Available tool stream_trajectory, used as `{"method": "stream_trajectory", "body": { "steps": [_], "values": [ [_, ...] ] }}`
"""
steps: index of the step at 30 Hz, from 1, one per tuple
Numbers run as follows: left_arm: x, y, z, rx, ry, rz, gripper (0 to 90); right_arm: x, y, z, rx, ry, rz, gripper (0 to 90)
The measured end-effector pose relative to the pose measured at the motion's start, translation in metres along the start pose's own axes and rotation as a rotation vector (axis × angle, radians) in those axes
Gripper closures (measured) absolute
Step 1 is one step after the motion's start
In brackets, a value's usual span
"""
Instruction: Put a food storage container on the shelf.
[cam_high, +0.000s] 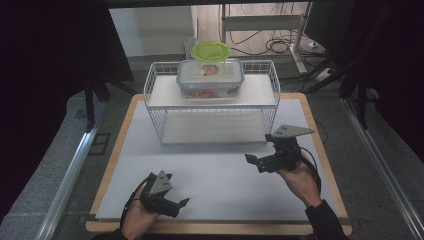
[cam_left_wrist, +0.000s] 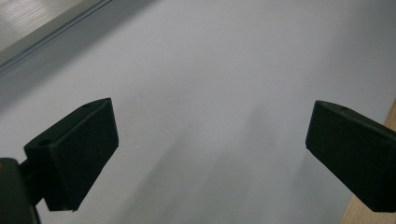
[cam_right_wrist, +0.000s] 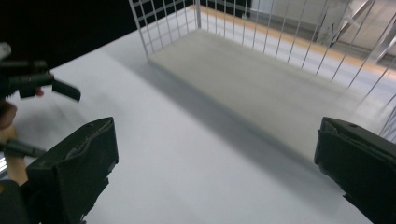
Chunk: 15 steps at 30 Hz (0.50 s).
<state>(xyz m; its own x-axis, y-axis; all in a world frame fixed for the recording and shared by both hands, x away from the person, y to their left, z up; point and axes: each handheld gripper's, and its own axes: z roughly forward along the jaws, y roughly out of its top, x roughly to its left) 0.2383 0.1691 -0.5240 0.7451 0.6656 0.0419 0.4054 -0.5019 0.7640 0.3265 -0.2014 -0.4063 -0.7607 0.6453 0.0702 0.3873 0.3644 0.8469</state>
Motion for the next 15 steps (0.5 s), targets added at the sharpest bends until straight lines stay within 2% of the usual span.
{"method": "stream_trajectory", "body": {
  "steps": [1,2,6,11,15],
  "values": [
    [0.0,0.0,0.0,0.0,0.0,0.0,2.2,0.0,0.0,0.0,0.0,0.0,0.0,0.0],
    [0.0,0.0,0.0,0.0,-0.001,-0.002,2.2,0.002,-0.015,0.0,0.0,0.001,0.01,0.0],
    [0.0,0.0,0.0,0.003,-0.003,-0.001,2.2,0.005,-0.039,0.002,0.018,-0.006,0.016,0.0],
    [0.0,0.0,0.001,0.008,-0.003,-0.004,2.3,0.008,-0.071,0.009,0.065,-0.019,0.009,0.0],
    [0.0,-0.001,0.001,0.007,-0.006,-0.003,2.3,0.011,-0.094,0.016,0.131,-0.03,0.023,0.0]
  ]
}}
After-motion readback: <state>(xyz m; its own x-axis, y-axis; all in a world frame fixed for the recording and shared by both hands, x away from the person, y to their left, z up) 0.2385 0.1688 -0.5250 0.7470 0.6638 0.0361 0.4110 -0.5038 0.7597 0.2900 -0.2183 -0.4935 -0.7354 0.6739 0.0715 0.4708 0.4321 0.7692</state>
